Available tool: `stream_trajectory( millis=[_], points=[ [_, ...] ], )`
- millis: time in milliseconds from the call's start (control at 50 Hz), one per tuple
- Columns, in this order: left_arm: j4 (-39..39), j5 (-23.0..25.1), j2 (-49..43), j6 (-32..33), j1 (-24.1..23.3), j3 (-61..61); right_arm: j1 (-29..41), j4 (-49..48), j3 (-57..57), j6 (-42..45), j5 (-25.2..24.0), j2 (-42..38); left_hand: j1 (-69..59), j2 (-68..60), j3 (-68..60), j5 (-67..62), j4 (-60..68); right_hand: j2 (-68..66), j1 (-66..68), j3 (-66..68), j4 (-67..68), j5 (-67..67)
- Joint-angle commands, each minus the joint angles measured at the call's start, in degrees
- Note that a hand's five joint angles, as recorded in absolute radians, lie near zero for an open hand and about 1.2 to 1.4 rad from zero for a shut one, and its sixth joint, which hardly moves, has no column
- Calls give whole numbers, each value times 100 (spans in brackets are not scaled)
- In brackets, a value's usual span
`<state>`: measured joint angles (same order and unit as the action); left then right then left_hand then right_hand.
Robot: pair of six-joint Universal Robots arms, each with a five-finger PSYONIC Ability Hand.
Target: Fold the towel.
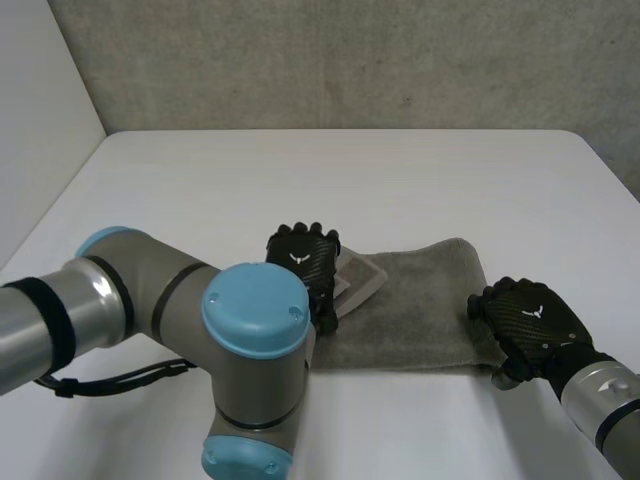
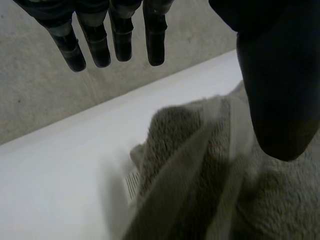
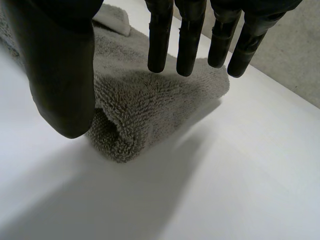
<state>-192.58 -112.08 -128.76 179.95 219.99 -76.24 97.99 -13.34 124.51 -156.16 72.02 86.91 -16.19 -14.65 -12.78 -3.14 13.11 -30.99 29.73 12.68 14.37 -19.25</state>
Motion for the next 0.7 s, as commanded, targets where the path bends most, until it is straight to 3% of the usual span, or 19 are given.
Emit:
stream_trajectory(
  millis=[20,180,280,320,360,480,700],
  points=[
    [-34,-6,-403,41,0,153,36,-169,-5,16,137,-157,479,326,278,175,-311,-130,256,-268,-437,-303],
    [-60,-7,-632,58,26,373,97,-336,-5,24,242,-280,479,326,278,175,-311,-1156,1282,-268,-437,-1329],
    [-69,-42,-659,58,105,514,124,-380,-23,33,242,-376,479,326,278,175,-311,-2754,2880,-268,-437,-2927],
    [-78,-59,-650,49,184,514,150,-397,-40,94,233,-412,479,326,278,175,-311,-4260,4386,-268,-437,-4434],
    [-148,-77,-606,58,377,470,150,-397,-41,164,233,-412,479,326,278,175,-311,-4895,5021,-268,-437,-5068],
    [-210,-94,-431,49,632,321,150,-397,-49,297,233,-429,479,326,278,175,-311,-4901,5027,-268,-437,-5075],
    [-210,-86,-413,49,676,136,97,-397,-84,306,233,-464,479,326,278,175,-311,-4901,5027,-268,-437,-5075]
  ],
)
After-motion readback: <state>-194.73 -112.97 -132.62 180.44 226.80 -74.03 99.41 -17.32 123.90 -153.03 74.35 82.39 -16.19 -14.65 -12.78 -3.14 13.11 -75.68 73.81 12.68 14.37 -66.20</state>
